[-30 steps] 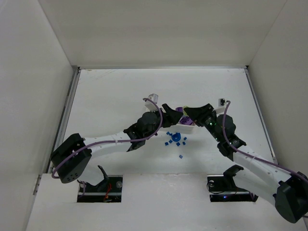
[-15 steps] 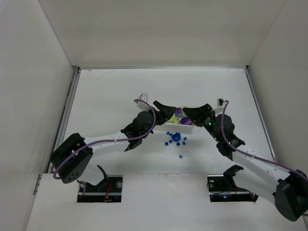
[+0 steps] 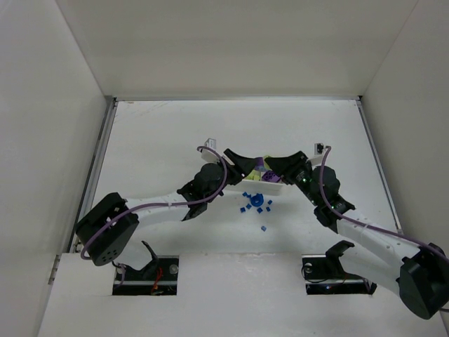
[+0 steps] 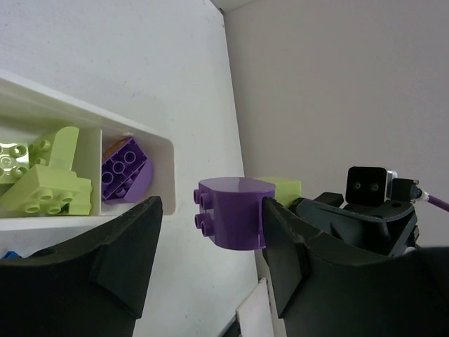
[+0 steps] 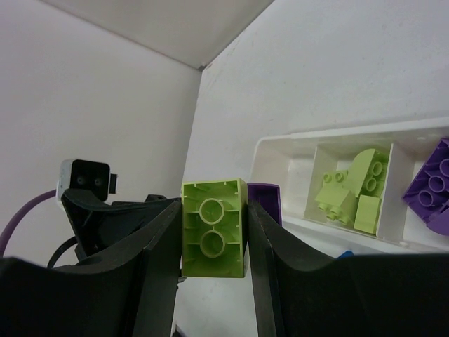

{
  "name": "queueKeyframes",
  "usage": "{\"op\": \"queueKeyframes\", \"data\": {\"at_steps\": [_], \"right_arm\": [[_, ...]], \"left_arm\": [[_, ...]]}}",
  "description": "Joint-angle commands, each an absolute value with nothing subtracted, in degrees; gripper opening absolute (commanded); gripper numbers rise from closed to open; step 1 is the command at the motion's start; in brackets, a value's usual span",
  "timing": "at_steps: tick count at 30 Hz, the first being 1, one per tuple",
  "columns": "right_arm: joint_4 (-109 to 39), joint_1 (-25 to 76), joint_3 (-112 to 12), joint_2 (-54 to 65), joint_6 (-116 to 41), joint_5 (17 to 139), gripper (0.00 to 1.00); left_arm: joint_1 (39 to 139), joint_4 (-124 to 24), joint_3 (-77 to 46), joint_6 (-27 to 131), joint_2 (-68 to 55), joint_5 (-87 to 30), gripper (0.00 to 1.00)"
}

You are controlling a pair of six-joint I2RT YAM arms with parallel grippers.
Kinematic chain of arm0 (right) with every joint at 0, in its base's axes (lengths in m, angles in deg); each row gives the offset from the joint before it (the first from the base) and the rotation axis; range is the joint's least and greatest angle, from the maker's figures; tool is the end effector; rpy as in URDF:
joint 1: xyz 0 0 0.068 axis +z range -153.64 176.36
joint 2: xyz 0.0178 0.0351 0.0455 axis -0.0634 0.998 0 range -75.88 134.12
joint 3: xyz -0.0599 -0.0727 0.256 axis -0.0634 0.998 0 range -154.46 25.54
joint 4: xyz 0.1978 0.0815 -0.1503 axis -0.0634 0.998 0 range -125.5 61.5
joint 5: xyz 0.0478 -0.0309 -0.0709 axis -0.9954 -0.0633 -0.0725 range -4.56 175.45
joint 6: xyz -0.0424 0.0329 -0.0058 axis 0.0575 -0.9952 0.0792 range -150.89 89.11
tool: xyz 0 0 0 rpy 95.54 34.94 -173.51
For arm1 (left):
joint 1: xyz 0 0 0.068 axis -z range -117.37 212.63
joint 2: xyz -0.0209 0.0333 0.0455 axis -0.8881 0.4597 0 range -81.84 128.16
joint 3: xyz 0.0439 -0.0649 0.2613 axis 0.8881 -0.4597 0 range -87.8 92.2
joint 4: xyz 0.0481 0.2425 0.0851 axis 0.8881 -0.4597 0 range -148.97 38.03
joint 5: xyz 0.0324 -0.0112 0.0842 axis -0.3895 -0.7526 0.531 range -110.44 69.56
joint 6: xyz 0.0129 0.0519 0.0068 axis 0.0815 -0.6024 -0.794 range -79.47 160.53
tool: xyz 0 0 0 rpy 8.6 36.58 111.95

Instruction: Sort the legos into containers by color

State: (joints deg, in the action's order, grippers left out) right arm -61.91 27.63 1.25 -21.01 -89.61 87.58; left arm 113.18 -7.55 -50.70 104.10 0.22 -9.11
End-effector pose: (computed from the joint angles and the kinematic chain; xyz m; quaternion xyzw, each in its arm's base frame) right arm 0.1878 0.1125 0.2484 0.1860 0.7083 0.4717 0.4911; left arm 0.2011 -0.2336 0.2433 -0.1492 0.6946 -0.5495 0.4397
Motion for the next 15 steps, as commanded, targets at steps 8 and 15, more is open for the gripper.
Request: {"op": "queueKeyframes", "data": {"at_steps": [8, 15], "right_arm": [[-66.6, 29.0, -2.1, -20.1, -89.9, 86.9, 0.26], [-69.3, 29.0, -2.1, -18.4, -91.4, 85.7, 0.26]], "left_arm": [[113.9, -2.8, -49.4, 102.8, 1.4, -10.4, 0.45], [114.7, -2.6, -47.9, 103.5, 2.5, -11.1, 0.4]]}}
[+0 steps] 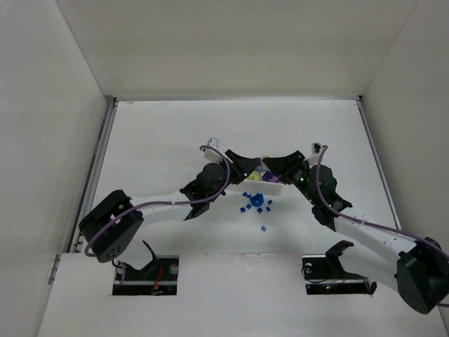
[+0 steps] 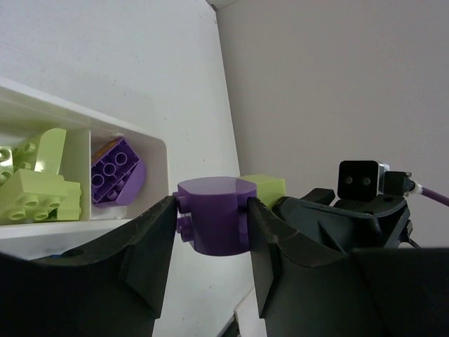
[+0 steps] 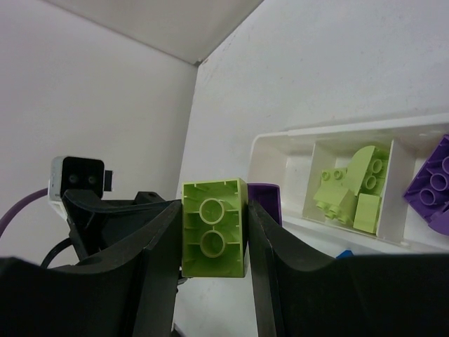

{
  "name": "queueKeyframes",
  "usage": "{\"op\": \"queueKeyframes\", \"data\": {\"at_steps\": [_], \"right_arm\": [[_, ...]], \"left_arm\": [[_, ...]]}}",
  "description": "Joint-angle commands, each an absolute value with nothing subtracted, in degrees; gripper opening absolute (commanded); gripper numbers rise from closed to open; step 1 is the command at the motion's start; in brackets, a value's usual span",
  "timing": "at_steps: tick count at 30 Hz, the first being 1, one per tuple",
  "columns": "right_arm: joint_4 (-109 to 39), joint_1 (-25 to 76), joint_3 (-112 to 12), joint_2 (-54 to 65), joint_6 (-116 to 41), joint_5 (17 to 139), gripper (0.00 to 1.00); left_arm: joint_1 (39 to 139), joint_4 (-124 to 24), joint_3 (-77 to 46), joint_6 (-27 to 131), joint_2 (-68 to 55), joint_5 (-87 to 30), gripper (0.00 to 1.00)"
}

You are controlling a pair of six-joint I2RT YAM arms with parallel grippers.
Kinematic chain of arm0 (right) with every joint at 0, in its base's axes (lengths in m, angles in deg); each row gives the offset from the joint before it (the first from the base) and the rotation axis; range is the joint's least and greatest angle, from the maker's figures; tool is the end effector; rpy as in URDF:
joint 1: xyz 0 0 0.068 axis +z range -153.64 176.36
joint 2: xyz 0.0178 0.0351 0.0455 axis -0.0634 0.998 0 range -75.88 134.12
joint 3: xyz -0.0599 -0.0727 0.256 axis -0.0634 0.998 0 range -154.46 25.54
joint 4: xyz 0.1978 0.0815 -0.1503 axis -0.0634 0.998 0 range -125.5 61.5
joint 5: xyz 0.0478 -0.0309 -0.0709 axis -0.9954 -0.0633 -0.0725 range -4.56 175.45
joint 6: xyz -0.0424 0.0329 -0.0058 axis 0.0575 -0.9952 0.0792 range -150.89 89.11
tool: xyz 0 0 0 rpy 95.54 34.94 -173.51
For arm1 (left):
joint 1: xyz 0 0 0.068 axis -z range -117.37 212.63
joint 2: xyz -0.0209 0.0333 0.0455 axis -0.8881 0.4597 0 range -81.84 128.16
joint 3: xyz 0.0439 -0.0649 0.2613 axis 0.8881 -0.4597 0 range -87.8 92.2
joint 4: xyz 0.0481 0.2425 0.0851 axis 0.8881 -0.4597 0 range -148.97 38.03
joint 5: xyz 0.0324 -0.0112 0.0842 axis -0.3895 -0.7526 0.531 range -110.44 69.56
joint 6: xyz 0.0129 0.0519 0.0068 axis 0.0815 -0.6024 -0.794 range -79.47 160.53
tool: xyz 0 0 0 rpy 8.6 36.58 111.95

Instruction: Sort the legos into containers by color

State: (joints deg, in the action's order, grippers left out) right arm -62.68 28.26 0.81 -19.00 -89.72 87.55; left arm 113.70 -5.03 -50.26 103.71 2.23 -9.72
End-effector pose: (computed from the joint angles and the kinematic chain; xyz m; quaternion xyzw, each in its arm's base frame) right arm 0.1912 0.1175 0.2455 0.1836 0.7138 0.4713 0.4844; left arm 0.2022 -0.2400 0.2403 -0.1399 0.6906 -0.5576 0.4388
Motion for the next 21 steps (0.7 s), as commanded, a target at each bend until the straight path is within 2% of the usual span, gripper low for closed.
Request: {"op": "queueKeyframes", "data": {"at_steps": [1, 12, 21], "right_arm": [[-70.5, 28.9, -1.9, -18.0, -92.3, 85.3, 0.26], [-73.1, 28.9, -1.9, -16.2, -94.0, 84.1, 0.26], [-70.7, 26.9, -0.9, -20.4, -93.7, 82.5, 0.26]], "left_arm": [[114.9, -2.6, -47.9, 103.7, 2.4, -10.9, 0.38], [115.5, -2.2, -49.0, 103.4, -0.8, -9.9, 0.11], [112.7, -3.5, -53.0, 100.0, -3.2, -9.4, 0.08]]}}
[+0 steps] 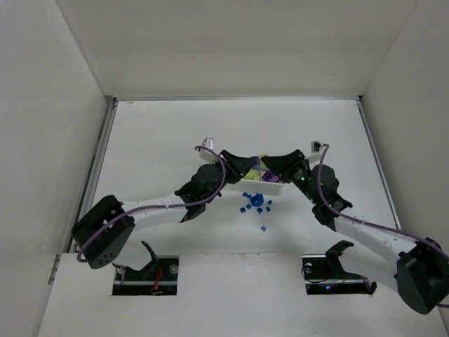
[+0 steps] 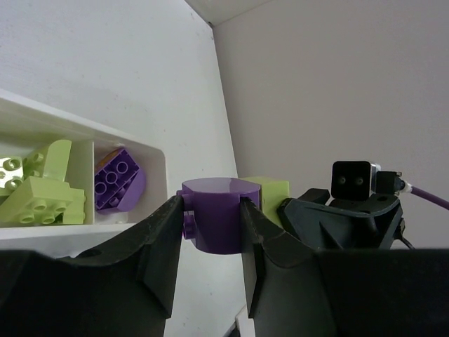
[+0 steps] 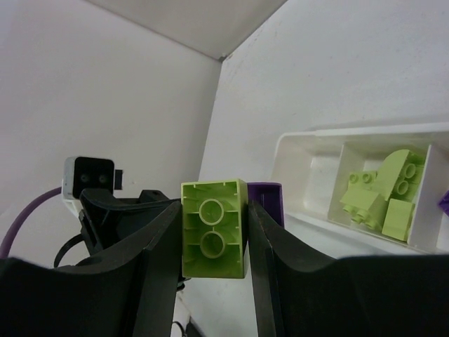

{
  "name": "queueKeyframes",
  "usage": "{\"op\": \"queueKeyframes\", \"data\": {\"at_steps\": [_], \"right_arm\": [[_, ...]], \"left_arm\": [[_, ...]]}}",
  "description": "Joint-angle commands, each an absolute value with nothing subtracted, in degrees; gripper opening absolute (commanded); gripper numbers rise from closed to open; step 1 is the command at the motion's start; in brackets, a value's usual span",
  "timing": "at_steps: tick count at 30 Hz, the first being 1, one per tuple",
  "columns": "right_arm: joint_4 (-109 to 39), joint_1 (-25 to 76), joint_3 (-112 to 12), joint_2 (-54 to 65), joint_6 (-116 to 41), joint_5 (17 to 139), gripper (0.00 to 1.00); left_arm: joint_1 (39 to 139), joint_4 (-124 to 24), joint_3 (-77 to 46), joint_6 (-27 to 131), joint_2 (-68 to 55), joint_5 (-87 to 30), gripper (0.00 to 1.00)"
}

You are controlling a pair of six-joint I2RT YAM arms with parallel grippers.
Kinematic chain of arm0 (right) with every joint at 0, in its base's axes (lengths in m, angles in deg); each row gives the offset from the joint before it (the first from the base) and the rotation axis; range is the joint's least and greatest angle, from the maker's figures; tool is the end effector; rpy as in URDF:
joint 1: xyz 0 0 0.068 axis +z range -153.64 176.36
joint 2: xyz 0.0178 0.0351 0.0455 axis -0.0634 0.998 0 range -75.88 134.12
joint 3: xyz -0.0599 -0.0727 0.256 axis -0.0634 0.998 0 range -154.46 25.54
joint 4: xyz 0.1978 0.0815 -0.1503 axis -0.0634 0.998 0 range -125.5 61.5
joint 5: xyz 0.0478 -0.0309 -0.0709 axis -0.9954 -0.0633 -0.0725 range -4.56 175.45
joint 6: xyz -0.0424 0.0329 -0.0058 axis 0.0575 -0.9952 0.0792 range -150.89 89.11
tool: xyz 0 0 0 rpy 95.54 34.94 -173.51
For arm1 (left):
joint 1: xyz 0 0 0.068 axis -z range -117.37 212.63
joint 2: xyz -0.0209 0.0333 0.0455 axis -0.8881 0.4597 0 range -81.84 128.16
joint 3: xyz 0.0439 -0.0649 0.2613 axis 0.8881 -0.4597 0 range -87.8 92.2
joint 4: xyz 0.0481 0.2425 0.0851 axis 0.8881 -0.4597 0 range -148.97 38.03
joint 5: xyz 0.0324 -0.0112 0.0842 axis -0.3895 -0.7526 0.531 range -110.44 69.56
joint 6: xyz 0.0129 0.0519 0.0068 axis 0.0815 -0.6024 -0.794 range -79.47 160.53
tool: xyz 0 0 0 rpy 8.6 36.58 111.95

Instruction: Sort the legos into containers by color

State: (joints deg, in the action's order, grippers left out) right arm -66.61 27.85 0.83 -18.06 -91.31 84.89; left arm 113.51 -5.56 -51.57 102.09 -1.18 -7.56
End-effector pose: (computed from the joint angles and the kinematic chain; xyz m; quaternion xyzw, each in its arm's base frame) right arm 0.1934 0.1189 0.2495 0.1764 0.6974 0.5017 0.4805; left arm 0.1971 -0.2299 0.2491 -0.1446 0.6799 -0.5506 0.4622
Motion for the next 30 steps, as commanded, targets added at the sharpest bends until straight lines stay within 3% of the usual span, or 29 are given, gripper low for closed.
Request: {"op": "queueKeyframes", "data": {"at_steps": [1, 13, 21, 30], "right_arm": [[-70.4, 26.7, -0.9, -20.8, -93.7, 82.2, 0.26], [-63.5, 21.2, -0.9, -27.2, -90.6, 81.0, 0.26], [-52.2, 18.6, 1.4, -34.6, -81.8, 88.7, 0.26], [-51.3, 14.8, 4.7, -37.7, -79.3, 88.0, 0.26]], "left_arm": [[112.4, -3.5, -53.3, 99.9, -3.0, -9.5, 0.07], [110.9, -4.7, -52.0, 97.8, -3.5, -10.2, 0.09], [113.3, -6.6, -40.9, 95.6, 9.1, -13.1, 0.11], [114.4, -11.4, -31.5, 93.7, 21.5, -13.8, 0.14]]}}
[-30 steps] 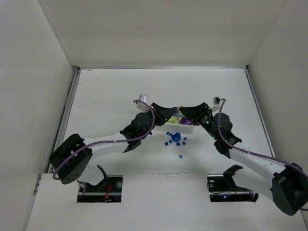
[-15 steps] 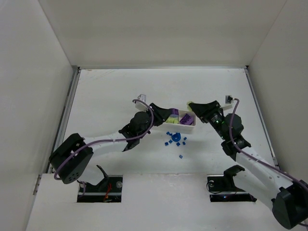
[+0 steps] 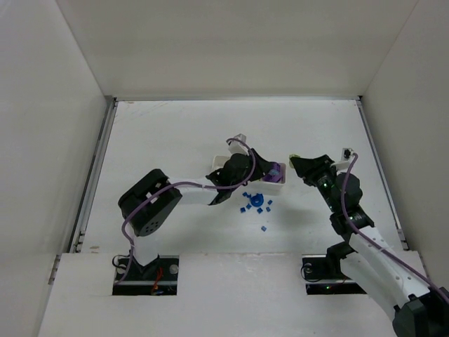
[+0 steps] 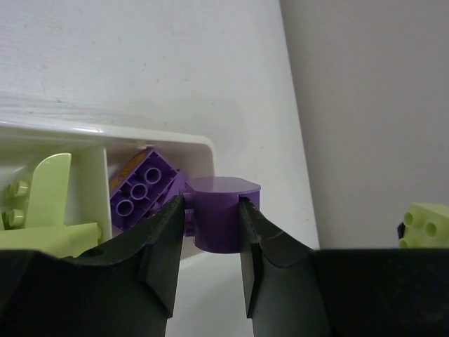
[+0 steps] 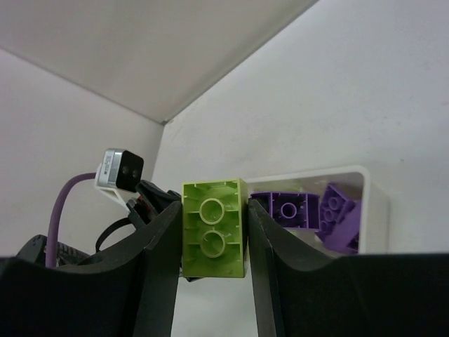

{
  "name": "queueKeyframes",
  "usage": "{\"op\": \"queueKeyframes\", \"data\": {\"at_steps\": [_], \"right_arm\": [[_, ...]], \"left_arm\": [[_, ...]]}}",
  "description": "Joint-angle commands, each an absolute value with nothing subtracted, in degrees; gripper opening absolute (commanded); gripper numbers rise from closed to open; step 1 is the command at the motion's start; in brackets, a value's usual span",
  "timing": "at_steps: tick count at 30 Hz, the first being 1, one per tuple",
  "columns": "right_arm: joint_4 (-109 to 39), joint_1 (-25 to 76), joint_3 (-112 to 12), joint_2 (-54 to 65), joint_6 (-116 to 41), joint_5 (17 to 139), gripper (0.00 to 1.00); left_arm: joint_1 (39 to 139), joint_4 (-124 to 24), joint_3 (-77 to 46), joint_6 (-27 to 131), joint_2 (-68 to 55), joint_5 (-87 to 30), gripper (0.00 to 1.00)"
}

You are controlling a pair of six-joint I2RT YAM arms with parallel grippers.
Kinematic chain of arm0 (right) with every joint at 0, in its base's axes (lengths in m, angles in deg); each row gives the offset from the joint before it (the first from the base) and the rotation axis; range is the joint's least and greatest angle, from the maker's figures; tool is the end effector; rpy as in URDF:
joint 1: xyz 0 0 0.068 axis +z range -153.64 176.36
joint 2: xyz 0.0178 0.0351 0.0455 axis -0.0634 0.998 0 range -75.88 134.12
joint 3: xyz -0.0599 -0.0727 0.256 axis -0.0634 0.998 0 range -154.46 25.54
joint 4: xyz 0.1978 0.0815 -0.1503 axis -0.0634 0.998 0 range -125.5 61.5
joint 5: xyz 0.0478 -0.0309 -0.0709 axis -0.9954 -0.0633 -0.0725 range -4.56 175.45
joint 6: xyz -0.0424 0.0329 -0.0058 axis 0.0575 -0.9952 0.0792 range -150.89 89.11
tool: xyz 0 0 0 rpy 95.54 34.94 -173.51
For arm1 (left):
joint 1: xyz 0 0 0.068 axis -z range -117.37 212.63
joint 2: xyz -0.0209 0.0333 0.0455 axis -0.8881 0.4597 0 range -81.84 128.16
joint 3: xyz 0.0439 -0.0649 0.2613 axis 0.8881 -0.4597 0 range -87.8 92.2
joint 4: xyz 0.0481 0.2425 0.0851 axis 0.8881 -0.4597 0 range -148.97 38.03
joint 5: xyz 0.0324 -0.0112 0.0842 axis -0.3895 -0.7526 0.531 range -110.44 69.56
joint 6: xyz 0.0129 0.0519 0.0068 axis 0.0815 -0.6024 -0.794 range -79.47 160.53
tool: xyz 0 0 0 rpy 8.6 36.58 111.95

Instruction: Sort the legos into containers by color

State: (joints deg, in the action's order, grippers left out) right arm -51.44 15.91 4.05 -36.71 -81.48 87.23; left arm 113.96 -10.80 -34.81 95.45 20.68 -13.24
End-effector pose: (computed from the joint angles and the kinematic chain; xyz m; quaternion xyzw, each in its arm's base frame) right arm 0.1668 0.0581 0.2596 0.2024 0.6886 0.3908 0.5763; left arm 0.2471 -0.3018 0.2079 -0.0647 0.7536 -0.4933 0.4295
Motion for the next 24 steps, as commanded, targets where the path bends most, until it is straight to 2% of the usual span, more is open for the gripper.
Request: {"op": "queueKeyframes", "data": {"at_steps": [1, 6, 8, 12, 14, 24], "right_arm": [[-51.3, 14.5, 4.9, -37.7, -79.1, 87.8, 0.26], [-52.1, 13.5, 5.8, -37.4, -78.8, 86.7, 0.26], [-52.3, 13.5, 5.9, -37.2, -78.6, 86.6, 0.27], [-52.3, 13.5, 5.9, -36.7, -78.2, 86.9, 0.27], [-52.3, 13.8, 5.8, -36.2, -78.0, 87.3, 0.27], [-48.7, 17.8, 2.3, -34.3, -75.4, 90.6, 0.26]], "left_arm": [[114.6, -11.7, -31.0, 93.6, 22.1, -13.8, 0.15], [115.4, -15.0, -28.7, 91.9, 23.7, -12.4, 0.22], [115.8, -17.2, -28.2, 90.9, 23.7, -11.2, 0.29], [116.5, -20.9, -27.3, 89.2, 22.8, -9.1, 0.53], [116.6, -21.5, -27.2, 88.3, 22.4, -8.8, 0.59], [113.3, -19.7, -33.7, 86.6, 11.3, -7.9, 0.62]]}}
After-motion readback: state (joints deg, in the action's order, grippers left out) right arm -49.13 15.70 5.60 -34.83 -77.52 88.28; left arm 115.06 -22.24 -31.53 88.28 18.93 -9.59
